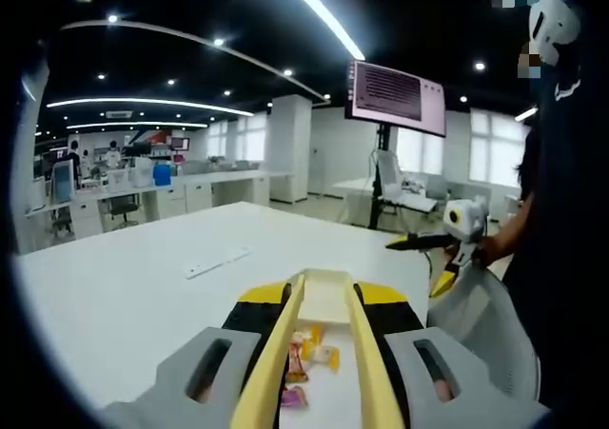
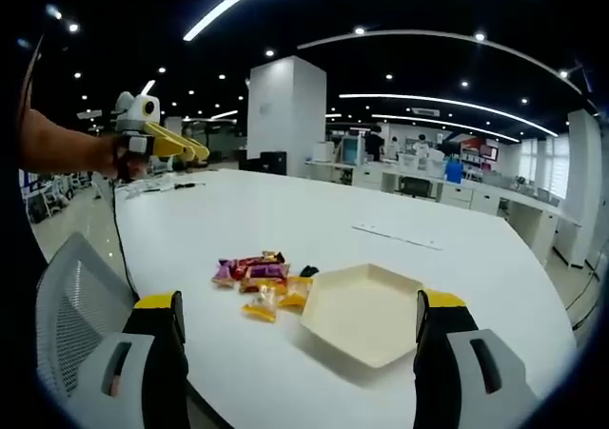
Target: Place the target food into the container with the food tongs after gripping and lifting it, then release it inside without dropping or visibly crushing the food.
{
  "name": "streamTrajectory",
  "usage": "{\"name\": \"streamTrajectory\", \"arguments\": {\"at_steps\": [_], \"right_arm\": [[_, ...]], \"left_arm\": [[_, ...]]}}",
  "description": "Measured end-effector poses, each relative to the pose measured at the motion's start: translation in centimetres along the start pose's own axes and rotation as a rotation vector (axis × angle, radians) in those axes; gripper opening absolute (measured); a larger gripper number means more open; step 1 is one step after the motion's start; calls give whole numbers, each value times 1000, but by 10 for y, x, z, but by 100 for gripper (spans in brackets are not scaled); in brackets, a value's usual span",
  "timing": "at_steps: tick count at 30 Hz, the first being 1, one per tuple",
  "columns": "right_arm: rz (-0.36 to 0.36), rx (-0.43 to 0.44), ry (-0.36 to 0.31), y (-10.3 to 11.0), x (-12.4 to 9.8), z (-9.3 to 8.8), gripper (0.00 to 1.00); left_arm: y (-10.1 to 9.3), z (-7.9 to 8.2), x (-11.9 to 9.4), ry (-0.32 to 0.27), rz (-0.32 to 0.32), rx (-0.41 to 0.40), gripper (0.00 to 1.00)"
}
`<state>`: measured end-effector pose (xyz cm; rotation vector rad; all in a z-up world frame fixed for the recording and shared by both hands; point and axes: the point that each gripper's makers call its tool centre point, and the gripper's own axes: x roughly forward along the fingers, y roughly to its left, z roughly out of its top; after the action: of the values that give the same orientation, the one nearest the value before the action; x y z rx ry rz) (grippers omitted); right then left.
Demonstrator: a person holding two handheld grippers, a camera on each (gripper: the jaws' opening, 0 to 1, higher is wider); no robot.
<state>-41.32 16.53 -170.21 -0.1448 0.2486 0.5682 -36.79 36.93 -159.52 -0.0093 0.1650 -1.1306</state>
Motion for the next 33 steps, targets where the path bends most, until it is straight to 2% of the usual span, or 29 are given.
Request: {"name": "streamTrajectory", "arguments": {"at_steps": [2, 3, 9, 13, 16, 17, 20, 23, 25, 30, 33], "right_arm": [[-3, 0, 5, 0, -1, -1, 99], [-3, 3, 8, -1, -1, -2, 99], [-15, 20, 8, -3, -1, -3, 99], [-26, 14, 0, -5, -2, -2, 99], [-28, 10, 0, -5, -1, -2, 99], [-40, -8, 20, -5, 0, -5, 99], [-43, -16, 16, -5, 0, -4, 99], [-47, -3, 28, -7, 0, -6, 99], [-49, 2, 27, -8, 0, -7, 99], [-31, 10, 46, -5, 2, -11, 99], [-25, 1, 46, -3, 2, -11, 99]], "left_arm": [[3, 9, -1, -49, -3, -26, 23], [5, 10, -2, -50, 0, -24, 23], [18, -6, -2, 16, 42, 28, 22], [19, -17, -1, 38, 33, 39, 22], [23, -34, 3, 90, 17, 61, 22], [28, -44, 3, 123, 24, 89, 22], [37, -57, 6, 125, 28, 85, 22], [51, -79, 7, 178, 52, 87, 21], [57, -88, 7, 189, 60, 63, 21], [81, -119, 6, 225, 137, 41, 21], [83, -129, 9, 233, 162, 27, 21]]}}
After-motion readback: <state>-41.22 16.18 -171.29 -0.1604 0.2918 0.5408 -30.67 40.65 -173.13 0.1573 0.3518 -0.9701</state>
